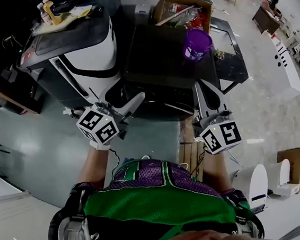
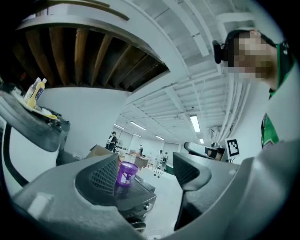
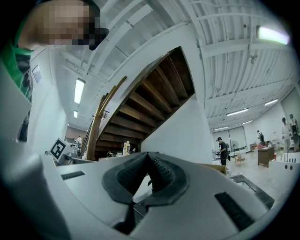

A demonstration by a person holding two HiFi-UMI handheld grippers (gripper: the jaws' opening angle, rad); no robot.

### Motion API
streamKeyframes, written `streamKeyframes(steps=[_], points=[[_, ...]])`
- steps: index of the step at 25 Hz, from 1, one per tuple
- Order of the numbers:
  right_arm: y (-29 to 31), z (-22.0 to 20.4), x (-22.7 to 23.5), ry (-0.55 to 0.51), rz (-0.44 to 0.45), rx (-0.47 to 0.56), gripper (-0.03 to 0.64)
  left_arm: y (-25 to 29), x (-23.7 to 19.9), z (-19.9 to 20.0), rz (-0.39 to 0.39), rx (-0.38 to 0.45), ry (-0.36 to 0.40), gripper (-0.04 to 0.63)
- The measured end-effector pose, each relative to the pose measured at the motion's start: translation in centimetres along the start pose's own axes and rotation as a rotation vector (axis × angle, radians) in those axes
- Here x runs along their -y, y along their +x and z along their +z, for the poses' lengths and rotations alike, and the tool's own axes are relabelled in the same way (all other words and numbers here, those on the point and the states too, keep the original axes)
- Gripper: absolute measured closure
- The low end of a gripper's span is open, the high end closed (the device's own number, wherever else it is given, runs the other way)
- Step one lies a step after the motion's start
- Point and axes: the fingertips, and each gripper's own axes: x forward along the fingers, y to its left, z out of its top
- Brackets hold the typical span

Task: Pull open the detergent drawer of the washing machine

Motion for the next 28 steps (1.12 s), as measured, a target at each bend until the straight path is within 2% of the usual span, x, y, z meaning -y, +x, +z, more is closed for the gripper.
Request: streamKeyframes(steps=[3, 10, 16, 21, 28], points=[[0.3, -0.1, 0.5, -0.011, 0.000, -0.009, 0.615, 0.4, -1.4, -1.7, 0.008, -0.005, -0.111, 0.247], [1.4, -1.6, 1.0, -0.024, 0.008, -0.052, 0.615, 0.9, -5.1, -7.1, 0.062, -0.059, -0.232, 0.247], [2.6, -3.6, 2.3, -0.021, -0.015, -0.091, 0.615, 1.8, -8.1, -13.5, 0.085, -0.118, -0.395, 0.247], [3.2, -5.4, 3.1, 0.001, -0.029, -0.114, 0.615, 3.0, -10.0, -18.6, 0.097, -0.179, -0.470, 0.247], [3.5, -8.4, 4.1, 0.060, -0.055, -0.153, 0.615, 4.9, -12.8, -23.8, 0.111, -0.235, -0.574, 0.247]])
